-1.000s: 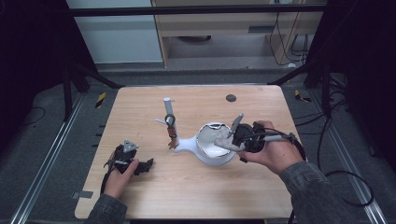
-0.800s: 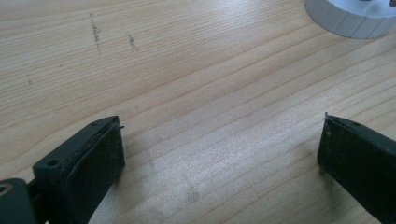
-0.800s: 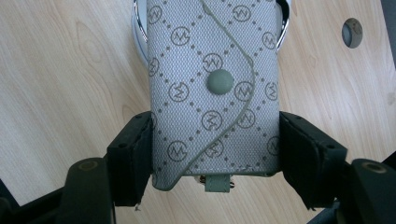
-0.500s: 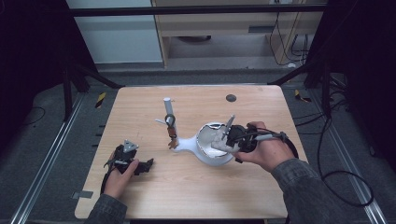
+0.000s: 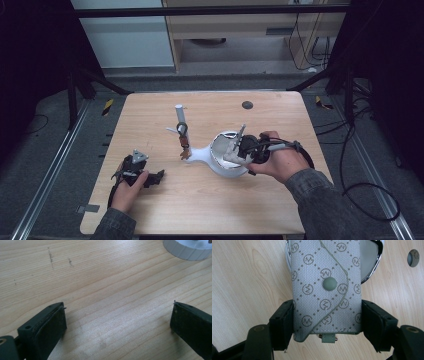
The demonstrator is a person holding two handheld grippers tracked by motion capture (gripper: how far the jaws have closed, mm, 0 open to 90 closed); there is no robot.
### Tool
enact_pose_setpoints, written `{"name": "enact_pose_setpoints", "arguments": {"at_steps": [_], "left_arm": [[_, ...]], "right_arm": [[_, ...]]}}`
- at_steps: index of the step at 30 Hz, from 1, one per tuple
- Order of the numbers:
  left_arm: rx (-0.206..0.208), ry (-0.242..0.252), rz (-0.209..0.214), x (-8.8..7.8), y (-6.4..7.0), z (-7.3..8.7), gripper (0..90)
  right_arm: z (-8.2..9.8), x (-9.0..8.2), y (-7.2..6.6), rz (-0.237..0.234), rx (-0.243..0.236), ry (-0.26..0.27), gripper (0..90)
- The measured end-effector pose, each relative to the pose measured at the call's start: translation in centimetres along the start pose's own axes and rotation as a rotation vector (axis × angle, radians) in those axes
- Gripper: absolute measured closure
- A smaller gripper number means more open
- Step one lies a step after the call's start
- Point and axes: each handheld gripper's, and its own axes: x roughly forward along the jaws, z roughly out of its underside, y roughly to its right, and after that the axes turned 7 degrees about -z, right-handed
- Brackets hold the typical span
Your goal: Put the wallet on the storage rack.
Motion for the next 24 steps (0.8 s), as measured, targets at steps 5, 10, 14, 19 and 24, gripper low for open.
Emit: {"name": "enact_pose_setpoints", "arguments": {"at_steps": [5,10,14,19,24], "left_arm": [[0.0,0.0,0.0,0.0,0.0,0.0,0.0],[0.0,0.0,0.0,0.0,0.0,0.0,0.0],[0.0,0.0,0.0,0.0,0.0,0.0,0.0],[0.0,0.0,0.0,0.0,0.0,0.0,0.0],[0.0,0.0,0.0,0.0,0.0,0.0,0.0]], "right_arm": [[-0.21,0.13,-0.06,-0.001,-0.005,-0.011,31.4],[-0.38,0.29,-0.16,-0.004,-0.005,-0.017,31.4],[-0.51,0.42,-0.19,-0.008,-0.008,-0.022,31.4],[-0.69,0.58,-0.23,-0.01,-0.012,-0.022,31.4],[-0.83,0.68,-0.25,-0.01,-0.01,-0.024,31.4]]}}
